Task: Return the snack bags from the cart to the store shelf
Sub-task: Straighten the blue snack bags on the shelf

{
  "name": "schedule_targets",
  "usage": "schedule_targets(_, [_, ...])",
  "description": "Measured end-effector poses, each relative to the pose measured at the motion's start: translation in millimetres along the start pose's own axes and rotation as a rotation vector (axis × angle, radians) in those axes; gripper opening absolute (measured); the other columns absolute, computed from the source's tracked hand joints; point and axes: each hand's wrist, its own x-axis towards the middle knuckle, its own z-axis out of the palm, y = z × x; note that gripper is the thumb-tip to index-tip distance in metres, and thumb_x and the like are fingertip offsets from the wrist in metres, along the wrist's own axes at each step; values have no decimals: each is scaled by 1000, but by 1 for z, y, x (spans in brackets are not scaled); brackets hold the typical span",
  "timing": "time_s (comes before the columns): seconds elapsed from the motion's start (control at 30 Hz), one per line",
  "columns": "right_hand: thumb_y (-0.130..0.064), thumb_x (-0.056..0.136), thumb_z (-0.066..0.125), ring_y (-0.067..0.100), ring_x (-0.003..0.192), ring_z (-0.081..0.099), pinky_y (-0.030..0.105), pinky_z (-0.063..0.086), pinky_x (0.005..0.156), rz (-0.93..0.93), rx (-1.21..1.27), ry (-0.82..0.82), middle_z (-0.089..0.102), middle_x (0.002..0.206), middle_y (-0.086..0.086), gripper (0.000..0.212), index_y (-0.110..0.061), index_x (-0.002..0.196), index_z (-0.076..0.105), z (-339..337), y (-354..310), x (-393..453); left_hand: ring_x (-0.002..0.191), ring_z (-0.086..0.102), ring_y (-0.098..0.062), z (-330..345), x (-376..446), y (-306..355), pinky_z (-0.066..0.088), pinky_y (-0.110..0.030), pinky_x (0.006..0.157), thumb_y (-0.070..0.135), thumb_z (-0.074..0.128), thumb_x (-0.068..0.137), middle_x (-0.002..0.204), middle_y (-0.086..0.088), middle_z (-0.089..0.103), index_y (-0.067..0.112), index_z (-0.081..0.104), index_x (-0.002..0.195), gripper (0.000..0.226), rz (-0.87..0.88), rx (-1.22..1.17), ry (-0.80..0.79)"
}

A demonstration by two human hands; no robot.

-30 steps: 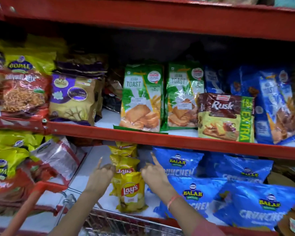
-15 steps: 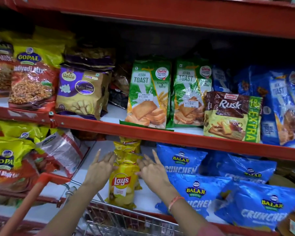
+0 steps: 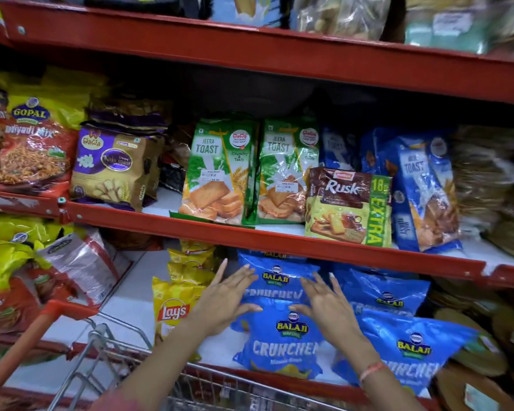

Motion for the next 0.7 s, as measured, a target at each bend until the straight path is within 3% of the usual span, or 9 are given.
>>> schedule_targets(0.07, [-83,51,-26,14,140,17,40,2,116,61,-3,-95,41,145,2,126,-12,139,31,-3,26,-11,130,40,-12,6,1,7,3,-45,108,62,31,87,133,1,56,19,49,125,60,15,35,-16])
schedule_targets(0.13, [-74,79,7,12,141,12,39,0,116,106,-17,-153,37,148,2,88,-15,141,27,-7,41,-20,123,50,-12,13,2,8,-5,-42,110,46,61,80,122,3,65,22,62,110,38,48,95,-10])
schedule_targets(0.2, [-53,91,38,10,140,15,37,0,117,123,1,-195,39,146,4,62,-18,140,30,-7,42,-26,113,58,-9,16,1,5,-6,-41,110,25,86,54,107,8,72,25,70,92,41,43,129,-48])
schedule_targets(0.27, [-41,94,43,10,138,23,35,3,117,99,20,-142,46,141,6,47,-20,135,40,-3,38,-26,109,60,-7,15,-1,-2,-4,-39,110,17,88,46,100,11,73,26,71,87,46,13,128,-73])
schedule_targets(0.4, [-22,98,42,10,130,39,33,4,117,55,35,-60,59,129,4,27,-22,121,55,3,20,-18,99,65,-7,6,-4,-21,0,-35,109,14,89,46,86,9,76,20,72,79,39,-14,196,38])
schedule_targets(0.5, [-21,96,48,16,113,57,34,2,118,58,79,1,66,117,6,24,-19,115,61,5,7,-13,94,67,-4,1,-8,-34,9,-36,109,16,91,37,82,10,76,18,72,76,43,-33,234,3])
schedule_targets(0.6, [-30,95,50,15,96,65,38,20,116,114,124,51,71,104,5,22,-23,109,65,7,1,-13,93,67,-3,1,-13,-34,19,-36,103,19,92,44,83,10,76,19,72,75,37,-53,209,-9])
schedule_targets(0.67, [-34,94,50,12,114,56,39,19,116,111,168,50,67,117,6,27,-23,117,60,8,3,-15,98,65,-6,1,-15,-28,17,-36,104,27,83,64,93,6,76,20,72,83,22,-69,183,52])
schedule_targets(0.7, [-36,92,51,12,126,44,39,15,117,98,188,39,59,128,6,36,-22,126,52,9,6,-18,103,64,-8,2,-17,-24,16,-39,104,35,69,78,102,4,74,20,70,90,19,-83,166,76])
